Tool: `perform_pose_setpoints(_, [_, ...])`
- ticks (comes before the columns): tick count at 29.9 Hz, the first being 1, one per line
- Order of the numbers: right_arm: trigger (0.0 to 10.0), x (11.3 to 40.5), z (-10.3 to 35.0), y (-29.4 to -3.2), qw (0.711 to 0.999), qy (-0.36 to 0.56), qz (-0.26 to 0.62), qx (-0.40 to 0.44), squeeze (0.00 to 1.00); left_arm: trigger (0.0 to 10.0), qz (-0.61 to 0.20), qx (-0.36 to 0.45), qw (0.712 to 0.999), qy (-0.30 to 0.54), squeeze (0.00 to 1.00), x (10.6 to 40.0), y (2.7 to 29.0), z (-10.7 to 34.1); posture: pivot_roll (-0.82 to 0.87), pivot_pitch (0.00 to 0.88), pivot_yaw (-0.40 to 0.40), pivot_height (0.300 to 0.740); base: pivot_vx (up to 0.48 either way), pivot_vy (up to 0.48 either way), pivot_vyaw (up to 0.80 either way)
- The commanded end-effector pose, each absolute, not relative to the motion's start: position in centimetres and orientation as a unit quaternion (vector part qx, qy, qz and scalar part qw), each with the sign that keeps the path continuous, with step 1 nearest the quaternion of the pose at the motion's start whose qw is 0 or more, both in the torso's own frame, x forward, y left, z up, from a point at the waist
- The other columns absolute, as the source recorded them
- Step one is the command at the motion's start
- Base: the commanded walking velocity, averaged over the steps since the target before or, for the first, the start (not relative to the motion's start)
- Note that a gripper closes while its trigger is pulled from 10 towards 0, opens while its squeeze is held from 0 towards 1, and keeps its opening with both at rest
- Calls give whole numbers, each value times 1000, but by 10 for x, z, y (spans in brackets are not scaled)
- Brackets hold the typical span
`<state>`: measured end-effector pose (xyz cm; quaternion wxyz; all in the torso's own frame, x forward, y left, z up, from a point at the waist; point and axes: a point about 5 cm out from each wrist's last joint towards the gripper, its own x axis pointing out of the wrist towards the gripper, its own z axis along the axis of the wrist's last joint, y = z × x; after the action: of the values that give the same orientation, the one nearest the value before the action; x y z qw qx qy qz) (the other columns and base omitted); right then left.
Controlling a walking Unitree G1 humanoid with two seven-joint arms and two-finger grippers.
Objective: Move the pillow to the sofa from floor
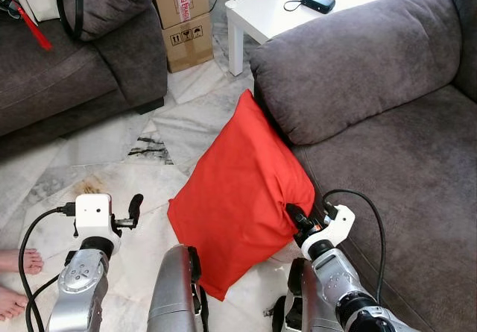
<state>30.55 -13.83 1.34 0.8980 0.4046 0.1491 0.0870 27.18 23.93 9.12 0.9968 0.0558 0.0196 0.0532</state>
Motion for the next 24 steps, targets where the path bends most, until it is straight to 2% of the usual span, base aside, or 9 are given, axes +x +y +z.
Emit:
perform_pose_setpoints(1, [0,304,13,-133,898,152,103,401,0,10000,65,60,995,39,0,267,246,82,201,273,-8,592,0,0,0])
perform_pose_setpoints(16, [0,333,61,-128,898,31,187,396,0,10000,66,58,996,17,0,290,246,91,184,185,-9,592,0,0,0])
perform_pose_setpoints(20, [0,338,73,-126,909,10,216,356,0,10000,67,58,996,14,0,297,247,92,162,149,-6,592,0,0,0])
perform_pose_setpoints(21, [10000,338,73,-127,915,10,218,340,0,10000,67,57,996,13,0,298,247,92,160,144,-6,592,0,0,0])
perform_pose_setpoints(24, [10000,336,72,-130,925,6,213,315,0,10000,64,54,996,9,0,300,244,92,148,127,-7,592,0,0,0])
